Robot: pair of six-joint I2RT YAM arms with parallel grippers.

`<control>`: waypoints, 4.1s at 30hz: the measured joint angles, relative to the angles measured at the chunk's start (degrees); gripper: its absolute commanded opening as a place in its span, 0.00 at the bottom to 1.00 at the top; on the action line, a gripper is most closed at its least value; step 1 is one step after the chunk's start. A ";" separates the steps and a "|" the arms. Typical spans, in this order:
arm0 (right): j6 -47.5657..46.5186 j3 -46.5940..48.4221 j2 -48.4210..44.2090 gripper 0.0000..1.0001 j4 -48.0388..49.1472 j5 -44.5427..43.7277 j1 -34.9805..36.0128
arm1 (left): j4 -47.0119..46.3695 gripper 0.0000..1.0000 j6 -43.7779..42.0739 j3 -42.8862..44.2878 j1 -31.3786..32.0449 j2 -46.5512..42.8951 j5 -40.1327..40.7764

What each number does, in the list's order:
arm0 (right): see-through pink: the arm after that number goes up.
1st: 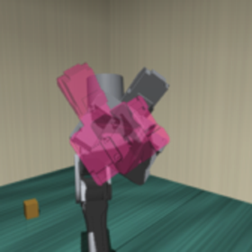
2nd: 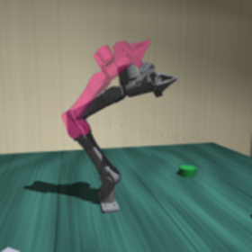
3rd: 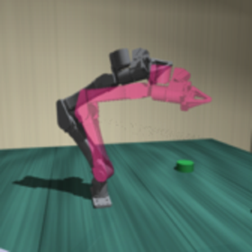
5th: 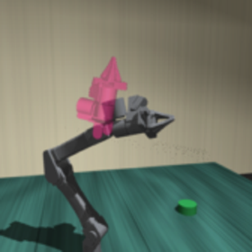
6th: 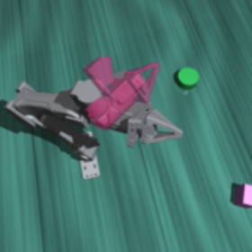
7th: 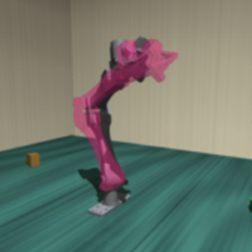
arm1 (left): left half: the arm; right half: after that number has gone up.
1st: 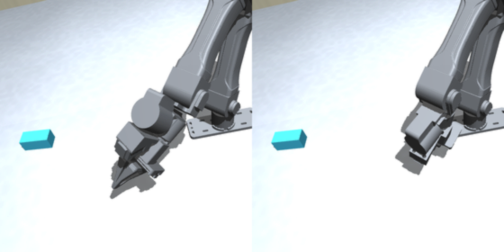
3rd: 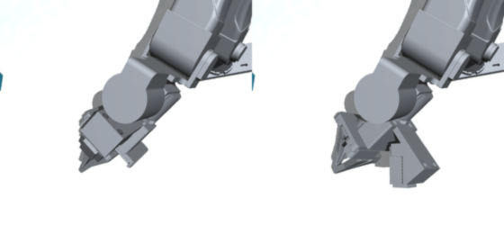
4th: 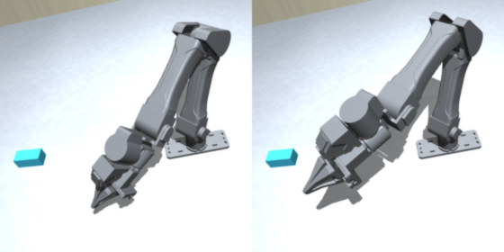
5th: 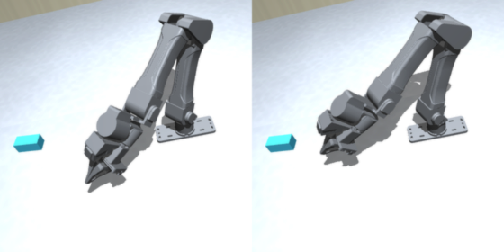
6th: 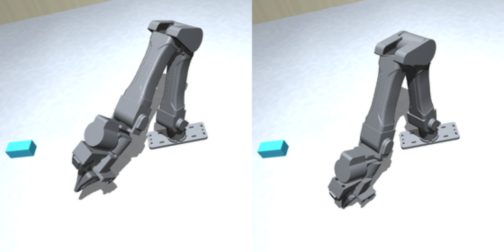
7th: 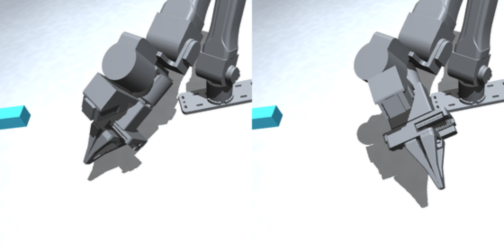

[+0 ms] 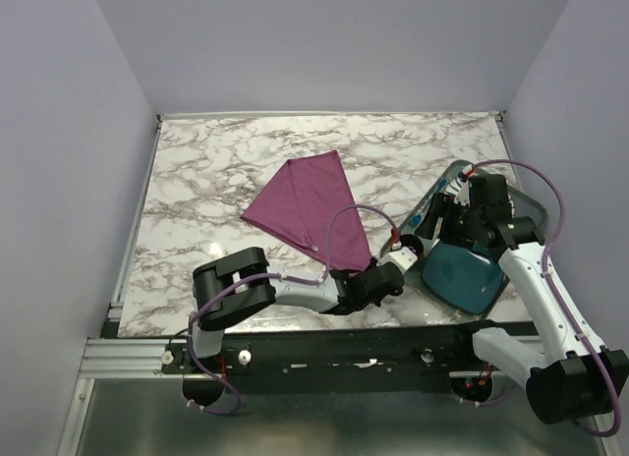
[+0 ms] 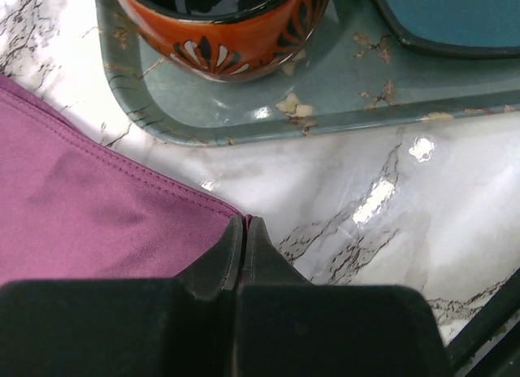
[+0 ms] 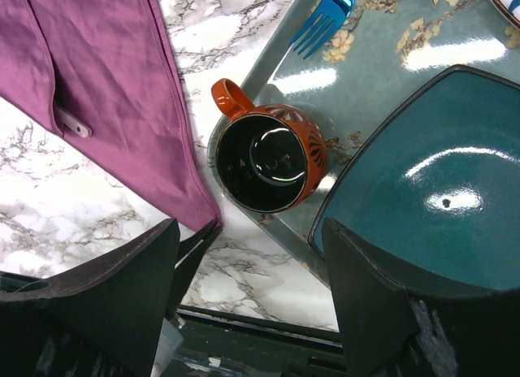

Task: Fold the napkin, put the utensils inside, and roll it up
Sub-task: Fold the napkin

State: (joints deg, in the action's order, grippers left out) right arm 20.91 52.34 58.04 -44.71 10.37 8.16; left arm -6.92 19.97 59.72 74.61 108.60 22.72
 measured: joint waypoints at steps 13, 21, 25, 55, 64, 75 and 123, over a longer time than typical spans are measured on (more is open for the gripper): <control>-0.26 0.02 1.49 0.79 0.07 0.59 0.00 | 0.15 0.00 8.63 -9.22 -13.46 -20.31 -11.26; -2.38 1.68 4.68 0.79 0.39 3.08 0.00 | 0.98 0.00 14.71 -14.51 -29.38 -31.06 -19.39; -3.28 2.58 5.88 0.79 0.96 4.52 0.00 | 1.95 0.00 17.27 -16.22 -36.00 -35.12 -22.71; -4.50 3.43 10.45 0.79 5.77 10.14 2.43 | 3.63 0.00 23.78 -19.69 -59.74 -35.39 -34.18; -3.96 4.50 15.78 0.78 8.37 10.97 7.98 | 4.68 0.00 23.82 -19.23 -61.44 -32.54 -34.42; -1.27 14.47 30.36 0.78 15.06 14.73 17.94 | 5.70 0.00 23.58 -17.92 -65.16 -26.60 -34.36; 1.11 32.61 54.12 0.75 24.17 22.23 23.76 | 16.50 0.52 21.84 -6.75 -69.07 -23.06 -36.33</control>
State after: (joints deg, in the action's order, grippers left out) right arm 22.02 84.95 112.16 -20.53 32.60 31.92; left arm 9.58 41.80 52.97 5.54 85.54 -13.61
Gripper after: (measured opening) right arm 0.760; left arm 0.461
